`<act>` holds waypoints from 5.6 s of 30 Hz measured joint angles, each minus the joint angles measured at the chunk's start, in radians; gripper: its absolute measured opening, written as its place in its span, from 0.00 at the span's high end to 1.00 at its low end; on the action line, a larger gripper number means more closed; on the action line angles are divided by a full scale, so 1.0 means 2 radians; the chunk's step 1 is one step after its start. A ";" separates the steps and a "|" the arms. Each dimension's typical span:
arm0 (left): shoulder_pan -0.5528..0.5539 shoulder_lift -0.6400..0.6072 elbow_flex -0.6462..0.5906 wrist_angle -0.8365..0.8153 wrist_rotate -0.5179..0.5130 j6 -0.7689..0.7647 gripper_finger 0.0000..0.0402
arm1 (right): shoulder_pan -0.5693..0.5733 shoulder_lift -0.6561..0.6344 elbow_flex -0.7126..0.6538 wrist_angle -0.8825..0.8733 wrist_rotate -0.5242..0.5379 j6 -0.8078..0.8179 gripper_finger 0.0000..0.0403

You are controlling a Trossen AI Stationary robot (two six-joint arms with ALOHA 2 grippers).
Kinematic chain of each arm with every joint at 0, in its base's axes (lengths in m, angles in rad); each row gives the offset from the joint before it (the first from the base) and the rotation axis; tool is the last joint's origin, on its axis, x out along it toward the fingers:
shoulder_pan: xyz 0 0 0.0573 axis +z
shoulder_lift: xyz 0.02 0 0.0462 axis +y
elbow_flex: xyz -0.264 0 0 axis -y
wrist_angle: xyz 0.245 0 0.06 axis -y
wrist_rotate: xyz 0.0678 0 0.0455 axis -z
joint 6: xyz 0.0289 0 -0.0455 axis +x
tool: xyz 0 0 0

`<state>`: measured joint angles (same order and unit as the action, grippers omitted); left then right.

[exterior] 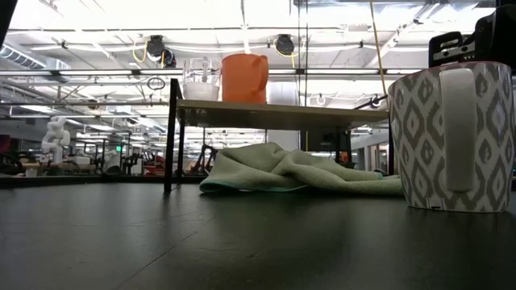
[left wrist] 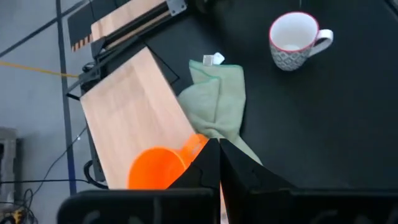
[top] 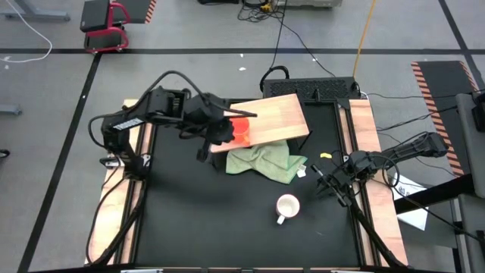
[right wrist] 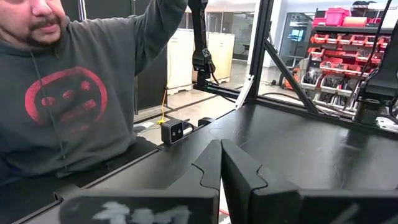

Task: Stack small to large cups/mugs on shelf
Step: Put white cup on the shelf

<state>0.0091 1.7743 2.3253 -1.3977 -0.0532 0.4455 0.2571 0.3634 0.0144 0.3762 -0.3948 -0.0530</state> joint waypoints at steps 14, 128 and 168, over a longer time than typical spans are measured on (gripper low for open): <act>0.004 -0.059 0.000 -0.043 -0.008 -0.053 1.00 | 0.000 0.000 0.000 0.000 0.000 0.008 1.00; 0.015 -0.721 -1.099 0.764 0.113 -0.112 1.00 | 0.000 0.000 0.000 0.000 0.000 0.015 1.00; 0.015 -0.721 -1.110 0.734 0.119 -0.117 0.99 | 0.000 0.000 0.000 0.075 0.000 0.031 1.00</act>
<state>0.0386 0.3325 0.1051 0.0711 0.1841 0.2111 0.2571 0.3633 0.0143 0.5270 -0.3950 0.0099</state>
